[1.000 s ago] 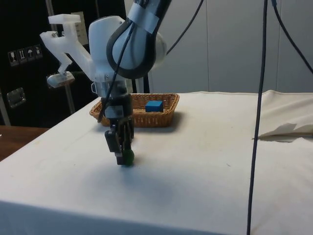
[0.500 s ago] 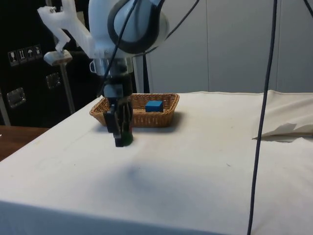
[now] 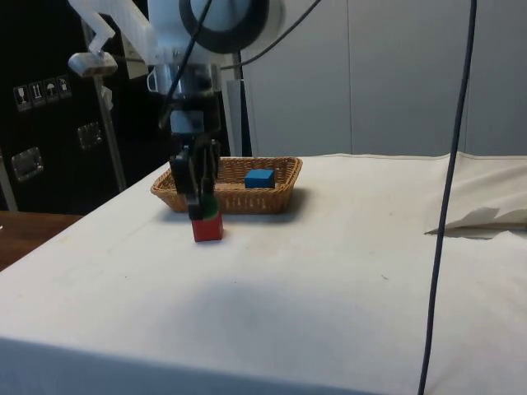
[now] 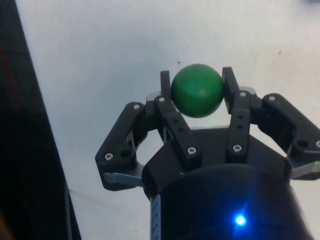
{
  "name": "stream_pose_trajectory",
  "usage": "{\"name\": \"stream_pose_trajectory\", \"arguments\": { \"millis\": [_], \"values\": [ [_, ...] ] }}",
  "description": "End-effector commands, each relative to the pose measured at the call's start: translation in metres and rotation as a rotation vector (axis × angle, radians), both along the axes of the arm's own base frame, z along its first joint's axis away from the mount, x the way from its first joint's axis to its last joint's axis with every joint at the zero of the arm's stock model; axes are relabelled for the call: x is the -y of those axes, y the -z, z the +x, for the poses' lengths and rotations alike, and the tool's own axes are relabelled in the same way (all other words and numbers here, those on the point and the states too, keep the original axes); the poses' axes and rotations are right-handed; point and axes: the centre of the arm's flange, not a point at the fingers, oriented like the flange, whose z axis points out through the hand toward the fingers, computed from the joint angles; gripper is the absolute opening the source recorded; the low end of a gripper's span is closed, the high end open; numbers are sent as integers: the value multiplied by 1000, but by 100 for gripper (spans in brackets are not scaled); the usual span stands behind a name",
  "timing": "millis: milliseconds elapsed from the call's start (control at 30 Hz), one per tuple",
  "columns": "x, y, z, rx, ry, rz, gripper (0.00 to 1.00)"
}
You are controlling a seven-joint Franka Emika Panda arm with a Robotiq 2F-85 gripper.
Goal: Place all non-red objects into the basket.
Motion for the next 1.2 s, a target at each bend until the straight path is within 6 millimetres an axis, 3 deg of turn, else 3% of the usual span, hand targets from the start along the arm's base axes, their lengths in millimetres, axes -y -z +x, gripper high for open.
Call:
{"name": "stream_pose_trajectory", "arguments": {
  "millis": [0,233,700,1167],
  "values": [
    [1,-7,-1,1,1,4,0],
    [3,-23,-1,10,2,5,0],
    [3,-27,0,17,1,1,0],
    [40,-26,15,25,25,-7,0]
  ]
}}
